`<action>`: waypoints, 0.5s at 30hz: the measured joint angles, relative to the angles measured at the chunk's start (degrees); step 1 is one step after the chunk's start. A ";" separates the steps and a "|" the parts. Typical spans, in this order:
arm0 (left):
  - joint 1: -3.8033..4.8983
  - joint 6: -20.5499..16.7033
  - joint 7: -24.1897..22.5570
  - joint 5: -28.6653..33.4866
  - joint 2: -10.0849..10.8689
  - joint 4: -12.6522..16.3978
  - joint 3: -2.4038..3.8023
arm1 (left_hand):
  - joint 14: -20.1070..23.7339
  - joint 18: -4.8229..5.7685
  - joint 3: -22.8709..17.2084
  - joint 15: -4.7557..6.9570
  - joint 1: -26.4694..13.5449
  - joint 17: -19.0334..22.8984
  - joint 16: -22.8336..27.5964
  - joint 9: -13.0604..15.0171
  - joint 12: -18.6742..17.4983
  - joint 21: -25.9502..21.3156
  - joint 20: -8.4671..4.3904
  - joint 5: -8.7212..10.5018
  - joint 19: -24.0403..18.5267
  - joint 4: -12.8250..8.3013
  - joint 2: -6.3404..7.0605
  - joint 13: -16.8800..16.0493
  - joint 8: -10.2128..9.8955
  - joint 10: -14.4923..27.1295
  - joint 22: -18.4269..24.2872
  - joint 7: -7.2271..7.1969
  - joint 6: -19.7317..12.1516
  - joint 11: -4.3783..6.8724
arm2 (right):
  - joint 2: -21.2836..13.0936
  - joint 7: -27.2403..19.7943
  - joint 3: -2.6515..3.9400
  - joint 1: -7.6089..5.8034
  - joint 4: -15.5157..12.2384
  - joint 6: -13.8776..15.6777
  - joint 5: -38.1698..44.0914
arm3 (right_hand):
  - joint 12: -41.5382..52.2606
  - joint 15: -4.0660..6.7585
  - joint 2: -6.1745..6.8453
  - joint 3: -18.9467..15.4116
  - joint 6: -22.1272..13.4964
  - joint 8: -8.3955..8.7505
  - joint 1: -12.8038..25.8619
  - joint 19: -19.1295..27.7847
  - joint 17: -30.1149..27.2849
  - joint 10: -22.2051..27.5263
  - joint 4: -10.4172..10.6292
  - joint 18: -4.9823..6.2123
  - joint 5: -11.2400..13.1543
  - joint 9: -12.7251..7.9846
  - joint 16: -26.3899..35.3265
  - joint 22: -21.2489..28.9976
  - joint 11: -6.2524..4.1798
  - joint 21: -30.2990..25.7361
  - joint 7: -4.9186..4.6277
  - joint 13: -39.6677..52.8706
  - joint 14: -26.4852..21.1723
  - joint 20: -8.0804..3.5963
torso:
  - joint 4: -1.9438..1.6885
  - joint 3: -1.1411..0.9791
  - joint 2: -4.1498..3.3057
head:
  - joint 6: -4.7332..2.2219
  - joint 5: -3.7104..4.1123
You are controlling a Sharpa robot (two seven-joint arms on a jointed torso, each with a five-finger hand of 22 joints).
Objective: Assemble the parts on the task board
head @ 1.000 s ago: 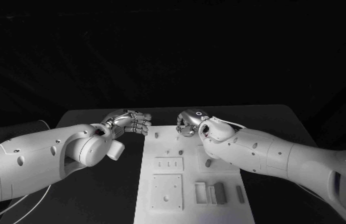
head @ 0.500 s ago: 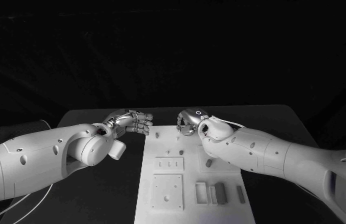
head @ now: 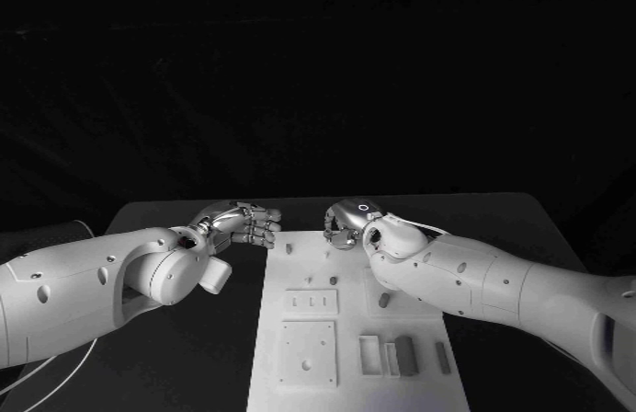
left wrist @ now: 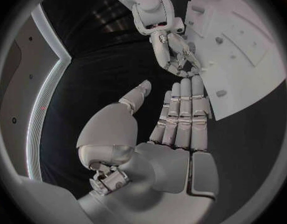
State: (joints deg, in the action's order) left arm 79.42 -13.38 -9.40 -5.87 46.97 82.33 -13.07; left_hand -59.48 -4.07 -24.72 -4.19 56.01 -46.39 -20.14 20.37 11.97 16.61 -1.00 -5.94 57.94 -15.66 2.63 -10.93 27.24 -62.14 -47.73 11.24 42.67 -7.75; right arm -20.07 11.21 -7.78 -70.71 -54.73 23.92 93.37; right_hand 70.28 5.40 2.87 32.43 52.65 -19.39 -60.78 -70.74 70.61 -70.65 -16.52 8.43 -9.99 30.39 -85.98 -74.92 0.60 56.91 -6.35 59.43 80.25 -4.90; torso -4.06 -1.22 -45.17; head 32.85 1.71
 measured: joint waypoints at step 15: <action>0.00 -0.01 0.03 0.00 0.02 -0.08 0.00 | 0.00 -0.01 0.00 0.00 0.00 -0.13 0.00 0.05 0.00 0.00 0.00 0.00 0.00 0.00 0.00 -0.03 -0.23 0.00 -0.05 0.00 0.00 0.00 | -0.19 0.24 -0.03 0.14 -0.42 -0.56 0.22 | -0.19 -0.09 0.00 0.00 0.00 0.16 0.00 0.01 -0.07 0.00 0.00 0.01 0.00 0.02 0.00 0.00 0.00 0.00 0.00 -0.07 0.09 0.01 | 0.10 -0.01 -0.01 | 0.71 -0.17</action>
State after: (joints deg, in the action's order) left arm 79.42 -13.39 -9.38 -5.87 46.98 82.26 -13.08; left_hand -59.48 -4.08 -24.72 -4.18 56.01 -46.51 -20.14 20.42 11.97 16.61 -1.00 -5.94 57.94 -15.66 2.63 -10.96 27.01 -62.14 -47.78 11.24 42.67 -7.75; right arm -20.26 11.45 -7.81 -70.58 -55.15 23.36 93.59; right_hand 70.09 5.31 2.87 32.43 52.65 -19.23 -60.78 -70.73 70.54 -70.65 -16.52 8.43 -9.99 30.41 -85.98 -74.92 0.60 56.91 -6.35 59.36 80.34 -4.89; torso -3.96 -1.22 -45.18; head 33.56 1.54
